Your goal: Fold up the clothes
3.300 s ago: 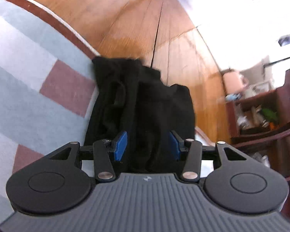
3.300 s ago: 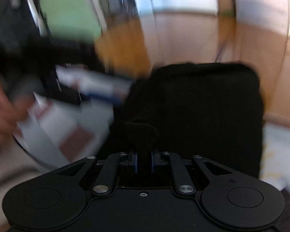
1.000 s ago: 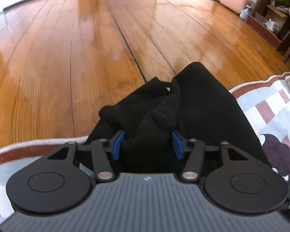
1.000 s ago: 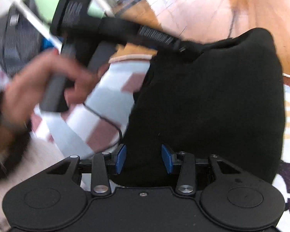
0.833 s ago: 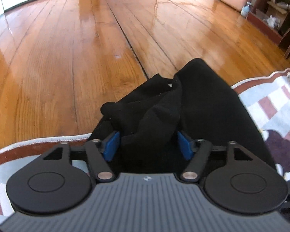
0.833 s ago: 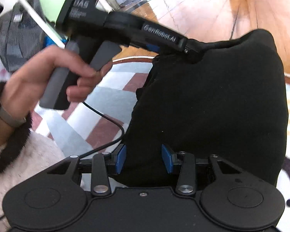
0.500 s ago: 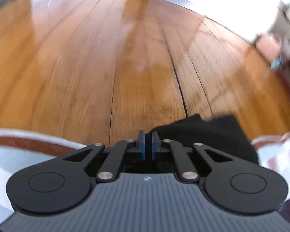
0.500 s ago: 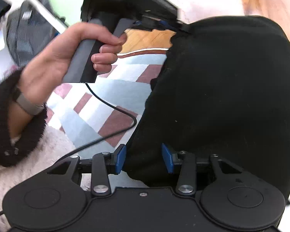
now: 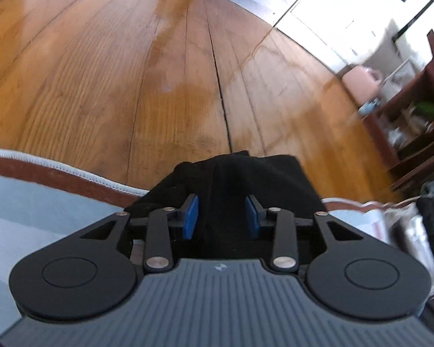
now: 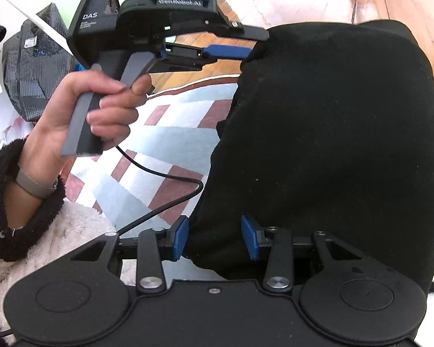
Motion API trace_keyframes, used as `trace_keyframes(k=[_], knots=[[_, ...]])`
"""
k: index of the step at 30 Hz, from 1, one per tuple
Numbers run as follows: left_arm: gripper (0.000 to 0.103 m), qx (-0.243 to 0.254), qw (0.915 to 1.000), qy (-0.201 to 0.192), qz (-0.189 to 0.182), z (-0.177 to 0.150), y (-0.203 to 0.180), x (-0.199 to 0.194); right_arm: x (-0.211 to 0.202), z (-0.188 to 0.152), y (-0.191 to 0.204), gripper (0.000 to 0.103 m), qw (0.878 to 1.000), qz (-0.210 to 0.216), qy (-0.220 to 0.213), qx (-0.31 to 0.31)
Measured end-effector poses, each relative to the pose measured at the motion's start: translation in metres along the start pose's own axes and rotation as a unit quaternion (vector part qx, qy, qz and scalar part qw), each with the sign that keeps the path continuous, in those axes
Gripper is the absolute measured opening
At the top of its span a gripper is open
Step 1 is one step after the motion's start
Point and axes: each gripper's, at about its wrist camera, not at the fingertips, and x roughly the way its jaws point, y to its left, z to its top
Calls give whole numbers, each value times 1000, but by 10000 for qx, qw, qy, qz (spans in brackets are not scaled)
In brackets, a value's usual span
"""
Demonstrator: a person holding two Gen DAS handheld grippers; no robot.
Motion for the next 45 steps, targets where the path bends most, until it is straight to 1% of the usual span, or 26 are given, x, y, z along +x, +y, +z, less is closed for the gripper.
trace_keyframes(k=[1,2,8,12,14,15,17,18,20,21,22,23,25,27,28,29,31,32,33,36,37,39,41,42,43,45], knots=[[4,17,9998,56,189,-1,-1,3,0,-1,1,46,10000,-18,-6,-41],[1,-61,9993,93,369,-2,2,7,0,-1,2,46,10000,-36,-12,-83],[1,-631,9978,-161,103,5,23,-3,0,-6,10,46,9990,-163,-53,-423],[2,-732,9968,-116,-307,-3,27,-7,0,-6,9,46,9989,-141,-81,-444],[5,-504,9982,-74,-311,-5,20,-8,-1,-6,8,46,9990,-146,-73,-414],[11,-380,9989,-57,-281,-5,16,-9,-3,-5,9,46,9992,-166,-85,-362],[27,-339,9984,-93,-436,-3,16,-9,-7,-2,9,47,9994,-207,-144,-228],[42,-357,9977,-124,-555,-3,17,-10,-10,-1,10,47,9993,-215,-211,-198],[39,-394,9959,-185,-791,-1,19,-10,-13,1,12,47,9990,-223,-295,-244],[21,-412,9948,-216,-910,0,20,-10,-12,2,12,47,9989,-246,-272,-279],[15,-430,9935,-247,-1028,1,21,-11,-9,2,10,47,9989,-291,-196,-318],[14,-448,9920,-278,-1146,2,22,-11,-4,0,9,47,9988,-326,-111,-360],[11,-484,9887,-339,-1381,4,24,-12,-3,-6,5,47,9985,-281,-168,-450],[8,-519,9847,-400,-1616,6,26,-12,-5,-8,2,47,9988,-226,-232,-356],[6,-624,9803,-473,-1812,7,31,-13,-6,-8,-1,47,9993,-171,-256,-230],[4,-869,9715,-587,-2126,9,43,-14,-7,-9,-5,47,9995,-102,-268,-123],[0,-1445,9487,-808,-2693,12,71,-13,-9,-8,-11,47,9996,33,-268,5],[0,-1728,9431,-928,-2686,12,85,-14,-9,-8,-13,46,9996,72,-262,7],[0,-1964,9418,-1017,-2531,11,97,-16,-10,-9,-14,46,9996,99,-260,-1],[0,-2374,9446,-1027,-2019,1,114,-21,-11,-9,-11,46,9997,28,-231,-91],[3,-2366,9464,-983,-1967,-3,112,-23,-11,-9,-7,47,9996,-29,-199,-187],[6,-1929,9586,-828,-1923,-4,91,-27,-11,-8,0,47,9994,-11,-58,-341],[25,-1548,9685,-644,-1842,-4,66,-26,-10,-2,2,48,9992,273,152,-259],[39,-1368,9723,-569,-1806,-4,54,-24,-17,1,-1,48,9990,398,144,-162],[45,-1170,9757,-516,-1779,-4,43,-21,-26,4,-2,48,9990,423,-12,-105],[47,-753,9850,-319,-1516,-4,22,-14,-49,18,-7,48,9983,228,-533,-62]])
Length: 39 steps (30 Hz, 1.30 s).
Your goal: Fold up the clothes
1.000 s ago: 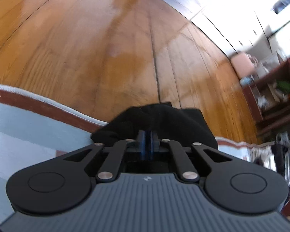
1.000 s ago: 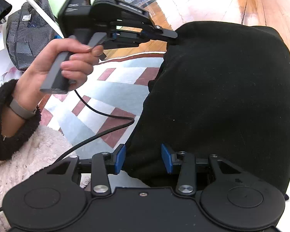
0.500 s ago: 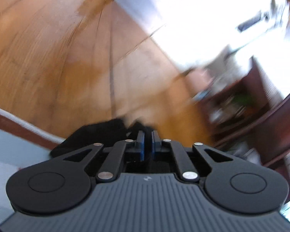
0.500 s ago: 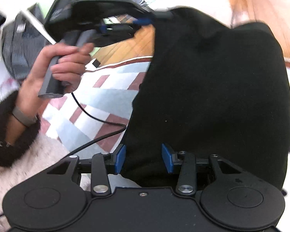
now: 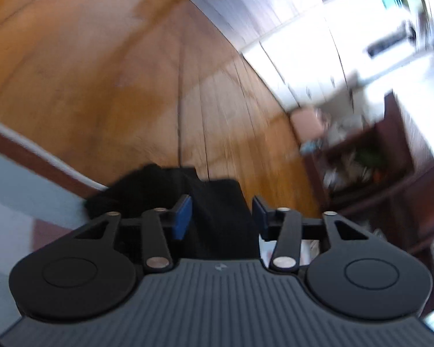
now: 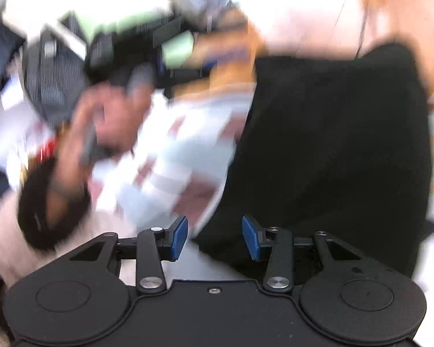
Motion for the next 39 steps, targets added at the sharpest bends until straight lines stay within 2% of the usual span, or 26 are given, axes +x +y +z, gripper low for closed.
trace_keyframes(k=[3,4,6,7,8,9,10,11,12,13,14,16,17,18,19,22,24,26,30,33,35,37,39], knots=[[46,331,9931,416,1047,-7,-10,17,-21,30,-15,50,9957,-700,-601,-115],[36,230,9916,438,1195,-8,-5,16,-22,40,-20,50,9925,-977,-692,-231],[27,-257,9925,305,1158,-5,10,8,-15,58,-30,50,9853,-1459,-698,-544],[24,-313,9906,244,1311,-4,13,4,-8,65,-35,50,9827,-1609,-629,-661],[24,-113,9854,211,1688,-5,11,2,-1,72,-40,51,9808,-1729,-534,-733],[32,87,9783,177,2061,-7,8,1,5,78,-48,50,9796,-1825,-429,-728],[54,253,9710,152,2373,-8,5,-1,8,81,-60,48,9797,-1873,-342,-622],[58,376,9645,136,2610,-11,3,-2,11,84,-71,43,9803,-1894,-323,-451],[56,371,9620,113,2701,-11,1,-5,11,87,-80,19,9791,-1980,-375,-258],[55,187,9666,56,2555,-11,1,-11,7,89,-84,2,9747,-2186,-452,-131],[57,2,9732,-55,2300,-11,3,-21,1,90,-85,4,9683,-2440,-526,-54],[59,-225,9807,-201,1930,-14,7,-39,-19,85,-79,33,9587,-2707,-872,-48],[60,-321,9818,-180,1864,-17,11,-46,-29,82,-77,43,9570,-2712,-1028,-13],[63,-416,9827,-159,1798,-19,15,-53,-39,77,-78,63,9591,-2611,-1092,95],[63,-555,9838,-121,1702,-22,20,-57,-49,71,-79,73,9620,-2482,-1111,228],[63,-1266,9836,-148,1280,-33,34,-58,-61,51,-87,73,9726,-2082,-877,553],[64,-1403,9835,-193,1126,-32,32,-52,-60,37,-95,73,9764,-1834,-733,878],[70,-1342,9844,-41,1133,-34,28,-42,-54,27,-105,73,9768,-1589,-690,1259],[70,-1487,9823,272,1109,-38,32,-21,-37,16,-116,73,9742,-1219,-635,1789],[70,-1304,9836,269,1215,-37,31,-12,-19,18,-120,73,9736,-974,-601,1975],[70,-1326,9846,326,1095,-38,35,-2,-8,25,-124,73,9732,-807,-563,2079],[71,-1220,9846,461,1160,-38,32,8,-6,27,-126,74,9747,-832,-523,2010],[72,-1065,9838,627,1296,-37,26,17,-11,28,-113,74,9776,-1082,-591,1705]])
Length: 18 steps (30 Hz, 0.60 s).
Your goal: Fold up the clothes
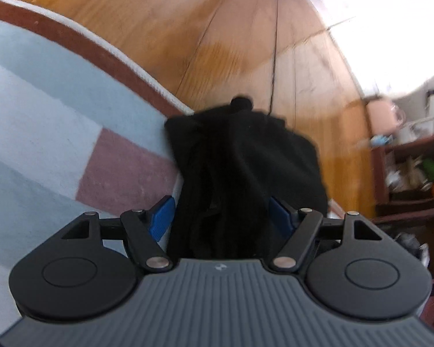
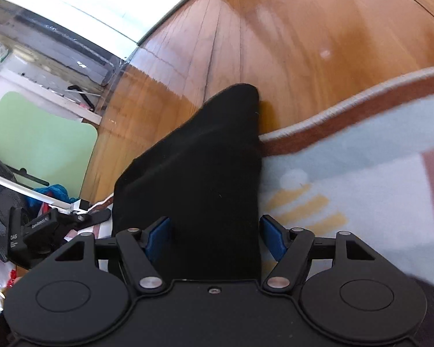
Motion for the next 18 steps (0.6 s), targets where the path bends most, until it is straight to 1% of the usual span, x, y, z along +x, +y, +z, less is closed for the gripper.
trace_keyframes(k=[1,2,3,4,6,7,9,11,12,13,14,15,16,17,18], knots=[[72,148,9999,53,70,0,-5,3,-4,-1,6,75,9998,-106,-70,-155],[69,395,9991,87,121,-1,-12,5,-7,-3,11,75,9992,-212,-141,-311],[54,641,9978,96,159,-2,-20,8,-11,-4,17,68,9982,-318,-211,-466],[30,913,9956,33,201,-5,-29,9,-15,-5,23,51,9968,-424,-281,-621],[26,1558,9872,-210,260,-12,-53,5,-22,-8,34,36,9928,-634,-421,-930],[26,1820,9826,-334,188,-17,-64,4,-26,-9,40,33,9901,-740,-490,-1084],[26,2271,9725,-518,66,-26,-86,4,-33,-12,52,32,9837,-949,-629,-1390],[26,2593,9640,-584,-33,-33,-103,9,-40,-14,63,32,9757,-1157,-767,-1695],[27,2668,9621,-563,-1,-35,-109,15,-44,-16,69,32,9711,-1260,-835,-1846],[29,2689,9618,-503,111,-35,-112,24,-47,-17,74,33,9661,-1362,-903,-1996],[30,2703,9616,-383,267,-34,-115,35,-49,-17,70,34,9671,-1398,-898,-1929],[32,2724,9609,-262,432,-31,-116,47,-48,-15,56,34,9724,-1379,-835,-1688],[40,2762,9592,-186,571,-28,-116,57,-47,-13,43,36,9771,-1360,-771,-1446],[45,2773,9585,-123,646,-25,-116,63,-47,-11,30,38,9811,-1339,-707,-1203],[52,2683,9614,-81,610,-21,-114,65,-46,-9,17,42,9845,-1318,-643,-959]])
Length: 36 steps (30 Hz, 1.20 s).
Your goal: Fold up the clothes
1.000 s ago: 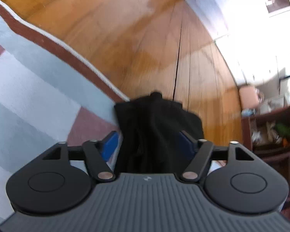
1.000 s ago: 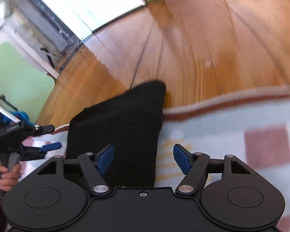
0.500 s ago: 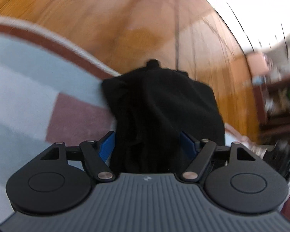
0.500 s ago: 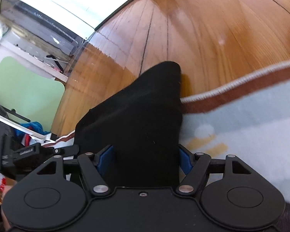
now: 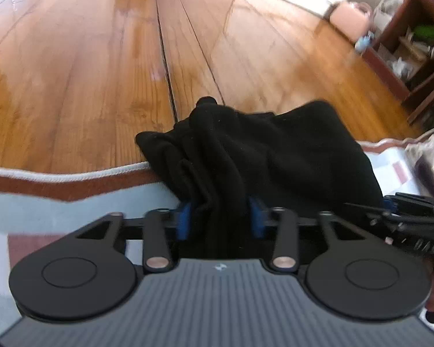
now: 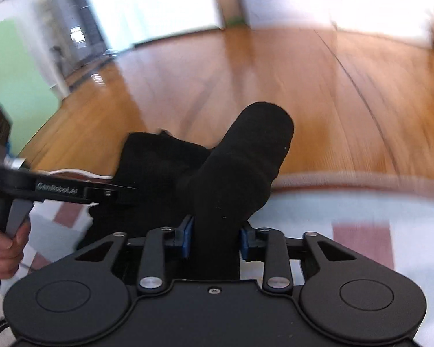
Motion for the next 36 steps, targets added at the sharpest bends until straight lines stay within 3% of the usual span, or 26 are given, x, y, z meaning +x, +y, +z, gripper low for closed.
trace_keyframes(k=[2,4,7,9,11,12,14,15,16,19,22,27,31,36], knots=[[55,-514,9982,132,-282,3,17,3,2,-2,-22,44,9977,220,80,635],[59,-988,9925,228,-689,1,34,8,3,-3,-40,55,9926,441,143,1126],[61,-1258,9859,110,-1099,0,46,16,7,-2,-47,59,9916,555,280,1131],[62,-1294,9851,14,-1133,0,42,23,16,-2,-50,65,9915,575,315,1121],[59,-793,9926,-13,-914,-2,27,29,25,-2,-51,67,9910,647,321,1123],[46,-421,9965,-29,-723,-4,14,30,30,-3,-49,62,9903,748,284,1140],[34,103,9987,-130,-489,-4,-3,26,27,0,-37,47,9940,597,194,900],[31,178,9983,-241,-497,-5,-8,21,25,1,-30,37,9960,471,147,740],[30,252,9978,-352,-505,-6,-13,16,17,3,-21,33,9979,396,27,508],[30,854,9931,-735,-312,-11,-39,-2,-25,-1,13,32,9979,139,-539,-328],[29,1423,9821,-1229,-118,-23,-75,-39,-65,-13,44,32,9896,-270,-905,-1086],[29,1453,9733,-1771,-154,-42,-119,-93,-135,-27,49,31,9823,-453,-1356,-1207],[29,1564,9710,-1803,-156,-43,-152,-114,-182,-28,40,31,9816,-401,-1563,-1024],[29,1701,9643,-2019,-196,-44,-189,-155,-232,-27,59,31,9751,-292,-1912,-1083]])
